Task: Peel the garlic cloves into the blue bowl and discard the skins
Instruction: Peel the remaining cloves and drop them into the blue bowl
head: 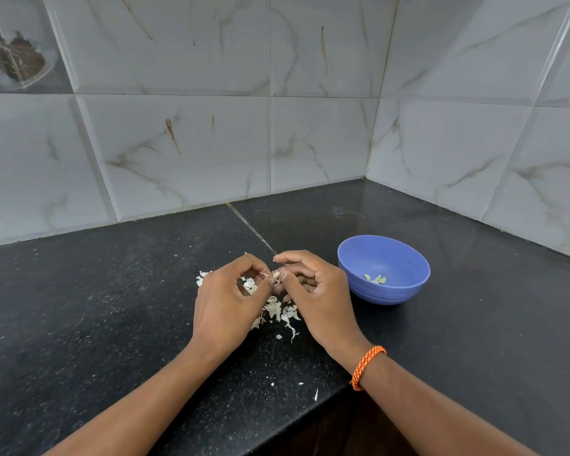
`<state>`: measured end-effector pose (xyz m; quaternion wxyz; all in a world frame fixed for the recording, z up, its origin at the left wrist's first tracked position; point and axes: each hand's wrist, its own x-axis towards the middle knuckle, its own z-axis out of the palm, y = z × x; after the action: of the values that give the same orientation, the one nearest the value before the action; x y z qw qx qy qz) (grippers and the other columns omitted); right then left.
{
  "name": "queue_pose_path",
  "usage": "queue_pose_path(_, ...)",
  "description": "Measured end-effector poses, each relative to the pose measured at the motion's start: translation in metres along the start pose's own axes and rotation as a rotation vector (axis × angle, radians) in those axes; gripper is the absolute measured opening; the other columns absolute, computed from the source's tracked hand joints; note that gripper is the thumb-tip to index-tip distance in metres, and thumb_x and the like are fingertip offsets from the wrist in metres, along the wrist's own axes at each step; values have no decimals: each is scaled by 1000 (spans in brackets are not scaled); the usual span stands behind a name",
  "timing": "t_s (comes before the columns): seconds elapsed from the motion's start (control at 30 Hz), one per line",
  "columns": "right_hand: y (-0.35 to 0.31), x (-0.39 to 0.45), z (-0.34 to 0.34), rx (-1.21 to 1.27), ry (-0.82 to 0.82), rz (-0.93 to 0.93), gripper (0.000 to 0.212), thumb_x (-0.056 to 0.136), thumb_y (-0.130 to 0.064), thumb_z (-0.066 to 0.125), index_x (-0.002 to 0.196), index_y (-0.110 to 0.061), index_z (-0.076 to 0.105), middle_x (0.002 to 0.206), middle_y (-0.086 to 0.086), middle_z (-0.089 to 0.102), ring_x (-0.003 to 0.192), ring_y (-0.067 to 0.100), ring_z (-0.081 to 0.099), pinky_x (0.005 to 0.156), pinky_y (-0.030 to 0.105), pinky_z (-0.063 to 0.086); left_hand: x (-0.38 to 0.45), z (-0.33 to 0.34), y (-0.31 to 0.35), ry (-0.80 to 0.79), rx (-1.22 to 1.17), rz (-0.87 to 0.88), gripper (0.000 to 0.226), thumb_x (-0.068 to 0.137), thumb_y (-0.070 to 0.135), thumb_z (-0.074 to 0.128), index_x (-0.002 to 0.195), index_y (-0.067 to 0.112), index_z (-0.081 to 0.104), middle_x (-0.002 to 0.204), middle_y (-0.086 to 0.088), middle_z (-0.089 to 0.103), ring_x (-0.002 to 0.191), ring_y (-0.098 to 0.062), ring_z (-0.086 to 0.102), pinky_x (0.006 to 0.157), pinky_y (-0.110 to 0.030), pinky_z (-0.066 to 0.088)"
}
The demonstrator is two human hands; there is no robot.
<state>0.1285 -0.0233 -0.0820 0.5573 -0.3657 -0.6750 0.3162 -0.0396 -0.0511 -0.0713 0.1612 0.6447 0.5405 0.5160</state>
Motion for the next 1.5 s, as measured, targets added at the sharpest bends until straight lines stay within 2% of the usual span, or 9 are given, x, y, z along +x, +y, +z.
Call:
queue_pose_path(0.6, 2, 4, -1, -30, -10, 42, 15, 97, -8, 73, 101, -22, 80, 95, -10, 79, 92, 17, 75, 81, 45, 64, 1, 0, -3, -7, -22, -30, 11, 98, 24, 73, 90, 31, 71, 88, 11, 74, 55, -21, 69, 62, -56, 60)
queue_pose_path(0.77, 1, 4, -2, -10, 22, 47, 14, 97, -10, 74, 99, -23, 80, 93, -9, 78, 90, 17, 74, 77, 36, 61, 2, 0, -5, 23, -5, -48, 13, 98, 26, 73, 88, 34, 72, 85, 13, 74, 56, -19, 69, 66, -56, 61)
queue_pose_path(0.93, -1, 3, -3, 4, 76, 47, 14, 98, -10, 74, 99, -23, 79, 91, -9, 77, 87, 18, 74, 74, 36, 62, 3, 0, -6, 45, 54, -69, 17, 98, 30, 72, 84, 39, 73, 76, 21, 73, 59, -13, 70, 70, -49, 63)
queue_pose_path(1.03, -2, 3, -4, 3, 92, 39, 14, 99, -10, 73, 99, -23, 79, 90, -10, 76, 86, 18, 73, 73, 35, 61, 4, 0, -8, 52, 64, -79, 22, 99, 33, 71, 81, 42, 77, 83, 25, 74, 59, -12, 69, 71, -48, 62)
queue_pose_path(1.17, -1, 3, -4, 2, 105, 26, 15, 99, -9, 73, 101, -23, 79, 93, -10, 75, 88, 20, 73, 74, 37, 62, 4, 1, -10, 38, 79, -32, 16, 96, 36, 78, 83, 45, 79, 95, 28, 75, 56, -5, 68, 70, -46, 62)
queue_pose_path(1.27, -1, 3, -4, 3, 97, 22, 15, 98, -9, 74, 101, -23, 80, 95, -9, 76, 90, 21, 73, 73, 33, 60, 5, 0, -11, 48, 89, -31, 16, 89, 34, 86, 84, 47, 78, 92, 26, 75, 56, -7, 68, 68, -47, 62)
queue_pose_path(1.37, -1, 3, -4, 0, 82, -2, 14, 97, -9, 76, 101, -22, 80, 99, -9, 76, 93, 22, 73, 74, 30, 58, 5, -1, -9, 21, 55, -27, 21, 88, 28, 88, 95, 45, 78, 90, 22, 76, 55, -11, 70, 68, -47, 62)
queue_pose_path(1.5, -1, 5, -3, 1, 59, 14, 14, 94, -10, 80, 99, -22, 80, 99, -9, 78, 94, 20, 74, 78, 35, 62, 4, 0, -5, -17, -14, -26, 19, 93, 26, 85, 101, 42, 80, 89, 20, 78, 54, -12, 71, 62, -44, 63)
